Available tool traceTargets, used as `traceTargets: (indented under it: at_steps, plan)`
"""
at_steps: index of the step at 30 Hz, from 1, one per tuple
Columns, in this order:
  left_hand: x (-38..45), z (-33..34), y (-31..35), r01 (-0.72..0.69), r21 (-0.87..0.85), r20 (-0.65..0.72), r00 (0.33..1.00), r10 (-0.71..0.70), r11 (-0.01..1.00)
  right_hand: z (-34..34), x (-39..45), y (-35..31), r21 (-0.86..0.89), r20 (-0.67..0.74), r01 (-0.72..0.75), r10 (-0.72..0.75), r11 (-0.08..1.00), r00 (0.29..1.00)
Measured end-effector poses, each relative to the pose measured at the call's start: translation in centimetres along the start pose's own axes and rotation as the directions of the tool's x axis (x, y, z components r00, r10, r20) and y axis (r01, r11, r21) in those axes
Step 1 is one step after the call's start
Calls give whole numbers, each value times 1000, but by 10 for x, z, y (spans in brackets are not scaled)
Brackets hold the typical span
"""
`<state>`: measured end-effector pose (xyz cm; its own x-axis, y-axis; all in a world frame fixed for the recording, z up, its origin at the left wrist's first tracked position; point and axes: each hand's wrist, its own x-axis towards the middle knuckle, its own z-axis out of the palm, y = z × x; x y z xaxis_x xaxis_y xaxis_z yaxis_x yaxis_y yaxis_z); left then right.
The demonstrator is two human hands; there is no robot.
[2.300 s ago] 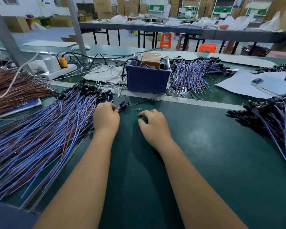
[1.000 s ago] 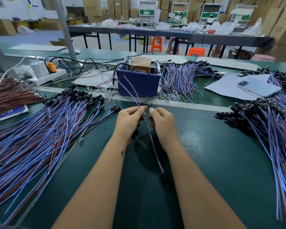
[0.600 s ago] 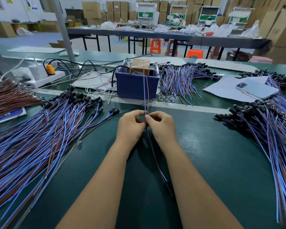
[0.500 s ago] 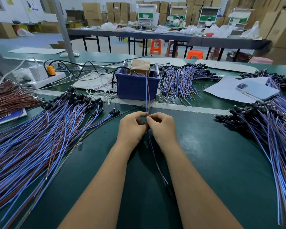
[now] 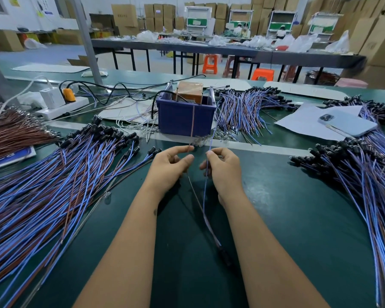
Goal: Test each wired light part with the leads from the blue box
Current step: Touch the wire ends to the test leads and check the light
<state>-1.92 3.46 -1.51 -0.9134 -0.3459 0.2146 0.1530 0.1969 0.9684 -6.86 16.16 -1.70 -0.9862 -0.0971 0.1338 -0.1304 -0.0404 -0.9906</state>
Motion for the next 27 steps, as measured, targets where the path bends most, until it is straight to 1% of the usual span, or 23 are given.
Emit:
traceTargets:
  at_steps: [4, 7, 14, 20, 27]
  plan:
    - [5, -4, -4, 17, -52, -233, 972, -29, 999, -1, 2, -2, -30, -65, 79, -80, 996, 995]
    - [10, -8, -9, 26, -72, -319, 947, -48, 997, -1, 3, -1, -36, -86, 75, -78, 996, 993]
    - [17, -7, -15, 26, 64, -322, 947, -4, 998, -4, 4, -6, 43, -105, 33, -29, 999, 994]
    - [19, -8, -18, 15, 106, -317, 948, 19, 994, -3, 3, -6, 52, -89, 40, -35, 998, 995]
    - [24, -10, -21, 18, 110, -332, 943, 20, 994, -3, 3, -6, 40, -86, 25, -22, 999, 996]
